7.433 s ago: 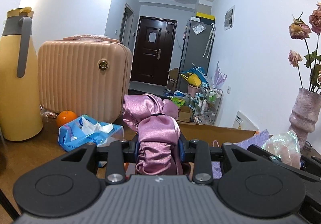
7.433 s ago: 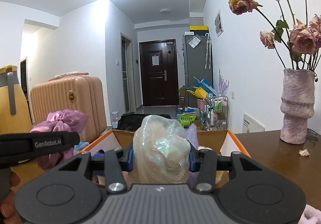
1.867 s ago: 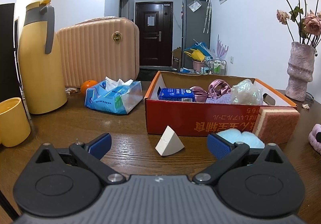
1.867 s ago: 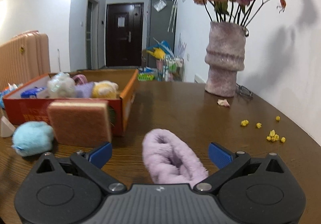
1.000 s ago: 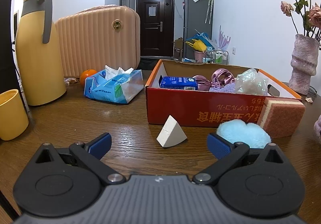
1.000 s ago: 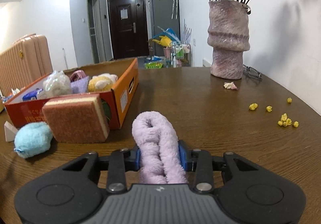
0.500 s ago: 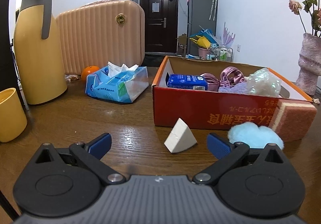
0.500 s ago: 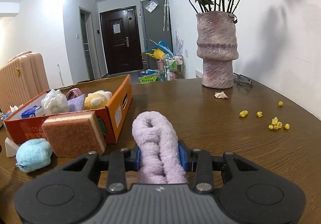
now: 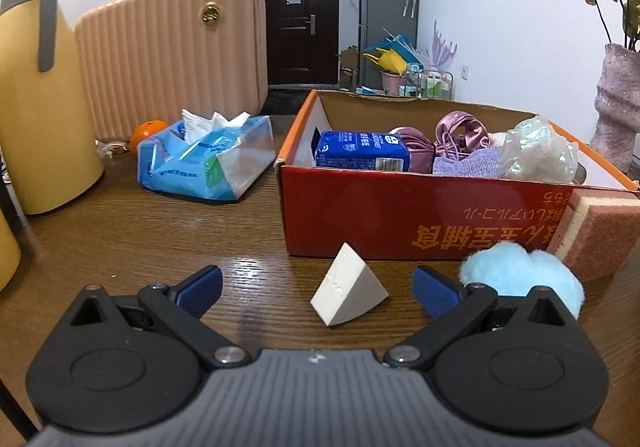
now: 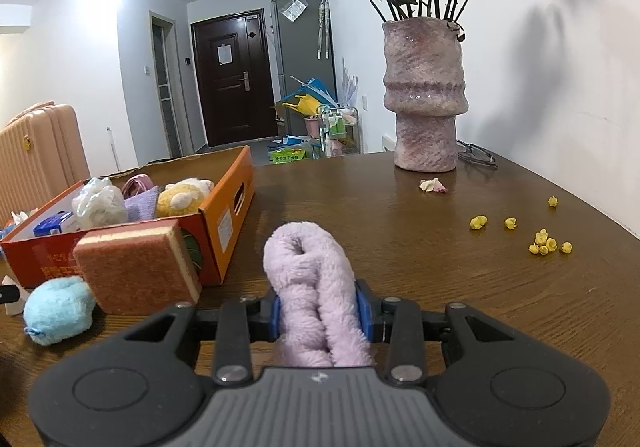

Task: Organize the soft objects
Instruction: 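Grasp the white triangular sponge with the left gripper while the right gripper holds the loop, then carry the white sponge and lavender loop over the cardboard box with both grippers, then open the left gripper to drop the sponge while the right gripper releases the loop, then withdraw both grippers from the box back toward the table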

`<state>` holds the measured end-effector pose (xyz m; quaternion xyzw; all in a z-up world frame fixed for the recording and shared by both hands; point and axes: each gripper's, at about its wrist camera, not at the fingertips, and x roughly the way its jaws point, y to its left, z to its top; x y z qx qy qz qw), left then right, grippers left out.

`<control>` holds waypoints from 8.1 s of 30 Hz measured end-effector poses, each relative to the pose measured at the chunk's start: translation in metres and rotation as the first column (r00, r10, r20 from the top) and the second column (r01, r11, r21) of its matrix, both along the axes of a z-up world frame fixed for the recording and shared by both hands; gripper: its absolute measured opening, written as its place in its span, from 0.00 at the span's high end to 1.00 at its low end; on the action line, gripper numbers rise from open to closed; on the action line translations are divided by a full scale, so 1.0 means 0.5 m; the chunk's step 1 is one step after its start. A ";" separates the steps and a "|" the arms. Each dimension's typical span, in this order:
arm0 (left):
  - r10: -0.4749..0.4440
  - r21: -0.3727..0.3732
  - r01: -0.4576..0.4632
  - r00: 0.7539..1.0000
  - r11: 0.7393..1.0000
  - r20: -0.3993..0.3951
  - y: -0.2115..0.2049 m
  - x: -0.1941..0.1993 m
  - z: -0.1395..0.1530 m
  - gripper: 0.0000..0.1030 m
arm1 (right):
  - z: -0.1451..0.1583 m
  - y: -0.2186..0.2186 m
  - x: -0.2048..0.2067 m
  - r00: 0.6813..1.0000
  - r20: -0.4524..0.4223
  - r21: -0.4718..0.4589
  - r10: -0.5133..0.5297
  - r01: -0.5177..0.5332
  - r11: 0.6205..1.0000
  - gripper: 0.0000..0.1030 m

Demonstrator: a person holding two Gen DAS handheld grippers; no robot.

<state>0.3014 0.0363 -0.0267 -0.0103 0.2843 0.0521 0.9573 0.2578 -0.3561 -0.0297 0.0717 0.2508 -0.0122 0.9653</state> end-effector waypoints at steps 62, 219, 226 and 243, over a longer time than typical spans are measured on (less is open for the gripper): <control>-0.062 -0.059 0.076 0.977 0.995 0.204 -0.036 -0.052 0.089 0.74 | 0.035 0.118 -0.027 0.989 0.139 0.027 0.048 -0.052 0.998 0.66; 0.176 -0.079 -0.160 0.943 0.984 0.282 -0.023 0.179 0.087 0.00 | 0.083 0.310 0.215 0.910 0.377 -0.029 0.176 -0.178 0.984 0.00; 0.168 -0.071 -0.154 0.941 0.986 0.295 -0.021 0.134 0.090 0.00 | 0.087 0.293 0.173 0.905 0.391 -0.039 0.166 -0.163 0.986 0.00; 0.159 -0.043 -0.153 0.950 0.987 0.269 -0.016 0.035 0.082 0.00 | 0.080 0.264 0.077 0.919 0.357 -0.072 0.166 -0.150 0.986 0.00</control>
